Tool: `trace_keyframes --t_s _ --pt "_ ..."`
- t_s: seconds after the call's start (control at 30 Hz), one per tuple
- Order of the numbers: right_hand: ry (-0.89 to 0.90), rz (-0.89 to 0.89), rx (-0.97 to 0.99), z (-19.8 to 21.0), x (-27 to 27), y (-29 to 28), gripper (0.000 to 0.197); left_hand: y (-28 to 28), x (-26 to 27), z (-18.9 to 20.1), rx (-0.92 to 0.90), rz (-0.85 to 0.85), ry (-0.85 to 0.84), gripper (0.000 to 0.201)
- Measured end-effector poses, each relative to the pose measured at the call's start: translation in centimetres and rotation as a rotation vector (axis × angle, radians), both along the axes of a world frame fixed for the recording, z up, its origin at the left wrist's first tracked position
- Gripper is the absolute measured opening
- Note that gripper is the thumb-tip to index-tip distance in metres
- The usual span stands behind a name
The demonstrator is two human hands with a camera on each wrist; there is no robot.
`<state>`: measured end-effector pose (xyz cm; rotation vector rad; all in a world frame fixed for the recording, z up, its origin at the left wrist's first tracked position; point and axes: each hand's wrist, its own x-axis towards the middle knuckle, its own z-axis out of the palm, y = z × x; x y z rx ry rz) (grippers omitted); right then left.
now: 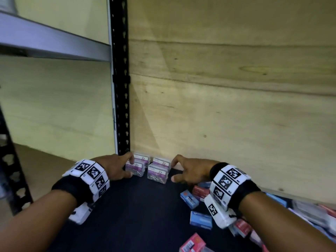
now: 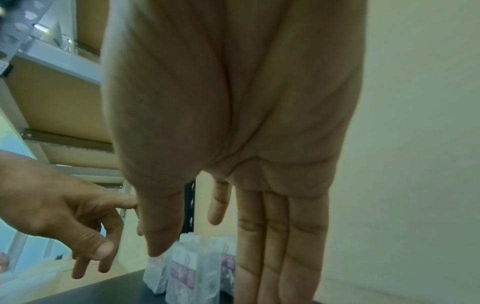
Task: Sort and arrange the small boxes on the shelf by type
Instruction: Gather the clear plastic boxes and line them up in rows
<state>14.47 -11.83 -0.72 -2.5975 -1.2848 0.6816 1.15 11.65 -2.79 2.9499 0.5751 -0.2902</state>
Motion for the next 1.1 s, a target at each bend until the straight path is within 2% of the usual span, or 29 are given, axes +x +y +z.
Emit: trace_keyframes --t_s 0.07,0.23,0.37,0.53,0.77,0.97,1.1 --pt "-0.023 -0.01 -0.013 0.8 0.5 -1.6 0.042 -1.5 0.2 1.3 0.011 -0.023 0.002 0.034" --pt "-0.049 -0.073 -0.042 3.1 2.1 -7.5 0.037 -7.5 2.0 3.6 0.034 -0.163 -0.002 0.02" --pt "-0.039 -0.209 -0.048 3.8 3.7 -14.5 0.029 -14.6 3.9 4.5 0.015 -0.332 0.021 0.027" --pt "-0.061 -0.368 -0.053 3.9 4.2 -22.9 0.029 -23.2 5.2 4.6 -0.025 -0.545 0.063 0.029" --pt "-0.047 -0.459 -0.14 3.1 2.5 -31.3 0.024 -32.7 5.5 3.4 -0.068 -0.761 0.125 0.033" --pt "0.002 -0.449 -0.204 1.0 0.6 -33.9 0.034 -37.0 4.6 1.8 -0.103 -0.82 0.193 0.035" --pt "0.043 -0.428 -0.247 0.4 -0.9 -34.2 0.06 -38.8 3.8 1.1 -0.039 -0.848 0.229 0.05"
